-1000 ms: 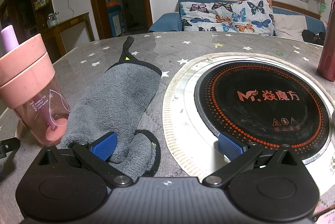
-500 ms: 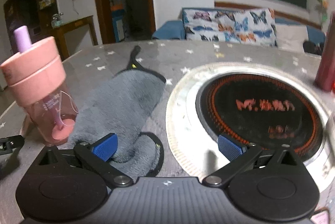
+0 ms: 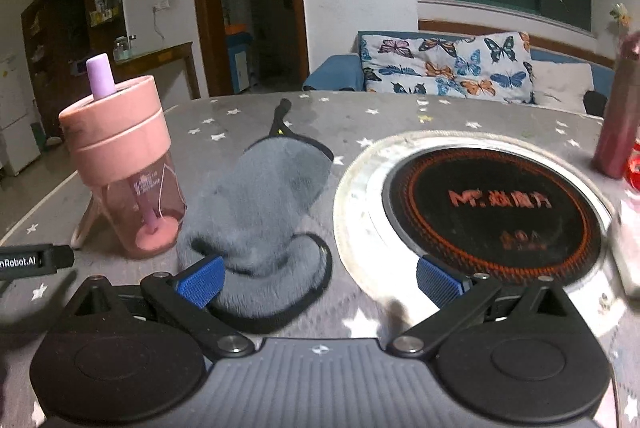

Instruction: Clean container

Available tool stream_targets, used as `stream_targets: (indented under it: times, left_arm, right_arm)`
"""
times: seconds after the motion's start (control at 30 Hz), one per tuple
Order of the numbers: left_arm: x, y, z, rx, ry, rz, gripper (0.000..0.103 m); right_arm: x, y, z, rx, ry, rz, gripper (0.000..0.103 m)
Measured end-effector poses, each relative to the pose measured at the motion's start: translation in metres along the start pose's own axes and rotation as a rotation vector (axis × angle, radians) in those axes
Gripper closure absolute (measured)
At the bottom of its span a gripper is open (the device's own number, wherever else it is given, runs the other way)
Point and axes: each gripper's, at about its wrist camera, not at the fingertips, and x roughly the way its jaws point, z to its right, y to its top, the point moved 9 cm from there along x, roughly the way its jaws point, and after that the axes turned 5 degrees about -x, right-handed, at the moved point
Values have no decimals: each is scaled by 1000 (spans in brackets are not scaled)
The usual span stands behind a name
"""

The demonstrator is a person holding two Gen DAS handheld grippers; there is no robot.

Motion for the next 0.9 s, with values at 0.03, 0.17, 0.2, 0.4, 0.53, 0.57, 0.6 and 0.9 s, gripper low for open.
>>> stream_targets:
  times: [0.03, 0.17, 0.2, 0.4, 0.53, 0.57, 0.6, 0.9]
  left_arm:
    - [-2, -1, 2, 0, -3, 1, 0]
    - [-9, -6, 6, 7, -19, 6, 0]
    - [-11, -7, 7, 9, -24, 7, 0]
    - [-17, -15, 28, 40, -42, 6, 0]
    - [-22, -19, 36, 61, -52, 15, 0]
    - [-23, -20, 40, 65, -51, 16, 0]
    - [-23, -21, 43, 67, -53, 14, 0]
    - [-27, -27, 62, 103, -81, 2, 0]
  right_arm:
    - [-2, -3, 1, 9, 4, -6, 0]
    - [-13, -16, 5, 44, 7, -24, 0]
    - [-16, -19, 6, 63, 15, -31, 0]
    - [-30, -34, 12, 82, -22, -13, 0]
    - [-33, -37, 22, 106, -45, -21, 0]
    - [-33, -37, 25, 107, -52, -20, 0]
    - [-33, -36, 28, 108, -57, -19, 0]
    - [-20, -30, 38, 102, -65, -34, 0]
